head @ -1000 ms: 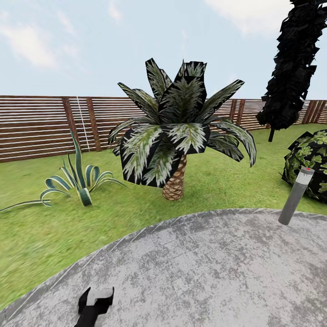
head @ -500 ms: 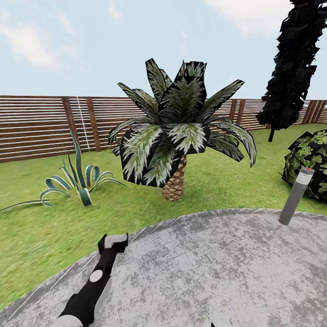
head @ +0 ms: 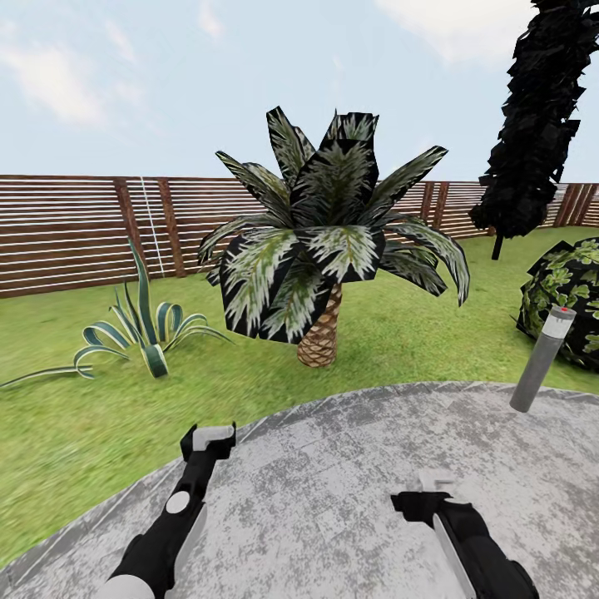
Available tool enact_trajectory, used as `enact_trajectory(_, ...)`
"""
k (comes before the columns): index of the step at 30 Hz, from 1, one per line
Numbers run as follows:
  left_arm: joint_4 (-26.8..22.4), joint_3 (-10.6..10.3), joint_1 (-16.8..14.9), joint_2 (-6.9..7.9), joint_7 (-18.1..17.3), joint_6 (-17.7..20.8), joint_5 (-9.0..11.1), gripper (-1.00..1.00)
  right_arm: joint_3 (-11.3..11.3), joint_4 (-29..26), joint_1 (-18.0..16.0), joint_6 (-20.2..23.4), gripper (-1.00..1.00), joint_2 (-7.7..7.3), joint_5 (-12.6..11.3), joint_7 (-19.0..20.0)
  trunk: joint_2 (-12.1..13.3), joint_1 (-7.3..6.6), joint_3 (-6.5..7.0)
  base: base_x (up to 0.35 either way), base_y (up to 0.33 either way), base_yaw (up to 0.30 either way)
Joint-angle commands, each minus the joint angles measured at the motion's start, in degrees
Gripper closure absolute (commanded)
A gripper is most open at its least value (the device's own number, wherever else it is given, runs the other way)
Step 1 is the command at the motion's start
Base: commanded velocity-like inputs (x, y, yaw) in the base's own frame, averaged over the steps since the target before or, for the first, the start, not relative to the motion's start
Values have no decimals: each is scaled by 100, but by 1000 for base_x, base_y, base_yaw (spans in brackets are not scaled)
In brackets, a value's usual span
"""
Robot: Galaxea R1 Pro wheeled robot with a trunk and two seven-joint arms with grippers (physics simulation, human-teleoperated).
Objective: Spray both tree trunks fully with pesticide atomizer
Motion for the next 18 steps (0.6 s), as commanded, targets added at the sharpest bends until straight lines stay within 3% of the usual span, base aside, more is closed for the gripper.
enact_trajectory(1,1,-2,0,-4,-1,0,1,-100,-5,-3,-4,13,-100,-5,-4,0,0,0,0,0,0,0)
enact_trajectory(15,-3,-10,0,-17,-12,0,3,-100,-5,-6,-11,32,-100,-14,10,-29,0,0,-85,0,0,101)
enact_trajectory(18,0,-8,0,-13,-12,0,3,-100,-5,-7,-11,32,-100,-14,10,-38,-120,66,-163,0,0,155)
